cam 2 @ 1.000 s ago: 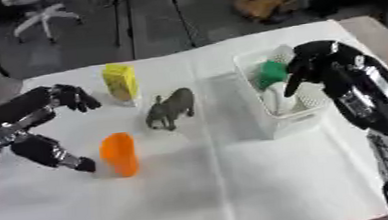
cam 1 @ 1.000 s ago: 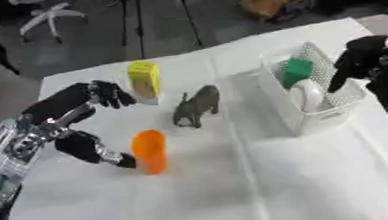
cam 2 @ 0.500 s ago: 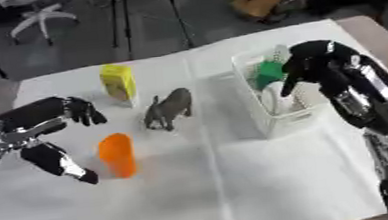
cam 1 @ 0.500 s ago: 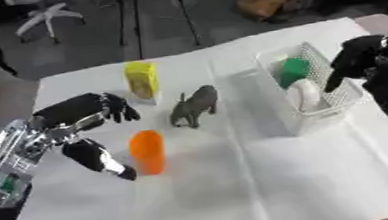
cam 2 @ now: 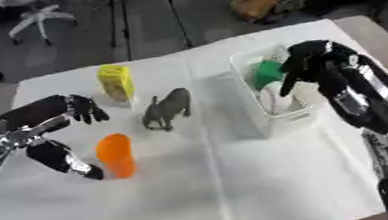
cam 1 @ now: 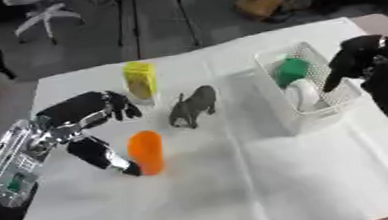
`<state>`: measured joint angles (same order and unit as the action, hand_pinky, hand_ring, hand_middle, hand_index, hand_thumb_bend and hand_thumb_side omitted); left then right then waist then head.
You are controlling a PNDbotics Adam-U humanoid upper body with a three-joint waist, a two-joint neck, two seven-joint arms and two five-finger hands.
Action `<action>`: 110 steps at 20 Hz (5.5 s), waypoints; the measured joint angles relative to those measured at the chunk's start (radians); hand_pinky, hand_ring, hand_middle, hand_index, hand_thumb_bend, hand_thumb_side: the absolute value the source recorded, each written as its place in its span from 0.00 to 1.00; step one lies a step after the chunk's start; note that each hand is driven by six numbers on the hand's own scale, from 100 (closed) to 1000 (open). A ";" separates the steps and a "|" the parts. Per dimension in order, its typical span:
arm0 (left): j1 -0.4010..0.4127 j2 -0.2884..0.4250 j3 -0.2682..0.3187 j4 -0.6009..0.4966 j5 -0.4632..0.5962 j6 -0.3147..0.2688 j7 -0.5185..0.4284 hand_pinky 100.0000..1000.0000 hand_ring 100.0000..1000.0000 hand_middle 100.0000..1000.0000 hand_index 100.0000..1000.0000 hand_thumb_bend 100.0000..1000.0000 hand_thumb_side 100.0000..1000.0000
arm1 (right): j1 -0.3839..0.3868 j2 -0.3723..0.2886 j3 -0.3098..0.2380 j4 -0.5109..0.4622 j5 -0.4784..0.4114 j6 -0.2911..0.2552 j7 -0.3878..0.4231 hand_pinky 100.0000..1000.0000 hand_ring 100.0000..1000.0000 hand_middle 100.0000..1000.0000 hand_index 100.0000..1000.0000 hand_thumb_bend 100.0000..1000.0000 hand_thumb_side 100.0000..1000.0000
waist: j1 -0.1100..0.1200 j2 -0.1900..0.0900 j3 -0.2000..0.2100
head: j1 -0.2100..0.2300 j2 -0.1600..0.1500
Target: Pick up objects on the table and place them in the box.
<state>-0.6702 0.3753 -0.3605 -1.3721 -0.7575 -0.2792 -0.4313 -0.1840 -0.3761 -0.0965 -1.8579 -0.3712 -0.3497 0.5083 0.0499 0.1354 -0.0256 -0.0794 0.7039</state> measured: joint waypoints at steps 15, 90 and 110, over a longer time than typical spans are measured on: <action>-0.011 -0.040 -0.010 0.076 -0.045 -0.011 0.046 0.60 0.61 0.63 0.78 0.98 0.53 | 0.000 0.000 0.004 0.000 0.000 -0.002 0.002 0.45 0.48 0.59 0.81 0.21 0.57 | 0.000 0.000 -0.004 | 0.002 0.000; -0.015 -0.105 -0.006 0.219 -0.135 0.033 0.247 0.19 0.20 0.27 0.41 0.28 0.45 | 0.000 0.001 0.005 0.000 0.000 -0.002 0.010 0.46 0.47 0.59 0.81 0.22 0.58 | 0.000 0.000 -0.020 | -0.006 0.000; -0.186 -0.170 0.050 0.202 0.066 0.083 0.283 0.19 0.19 0.27 0.42 0.38 0.42 | -0.005 0.001 0.013 -0.003 -0.011 0.002 0.014 0.46 0.48 0.59 0.81 0.22 0.58 | 0.000 0.000 -0.045 | 0.007 0.000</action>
<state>-0.8558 0.2057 -0.3106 -1.1705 -0.6915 -0.1964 -0.1481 -0.1885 -0.3754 -0.0831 -1.8608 -0.3824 -0.3482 0.5226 0.0495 0.1354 -0.0703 -0.0728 0.7041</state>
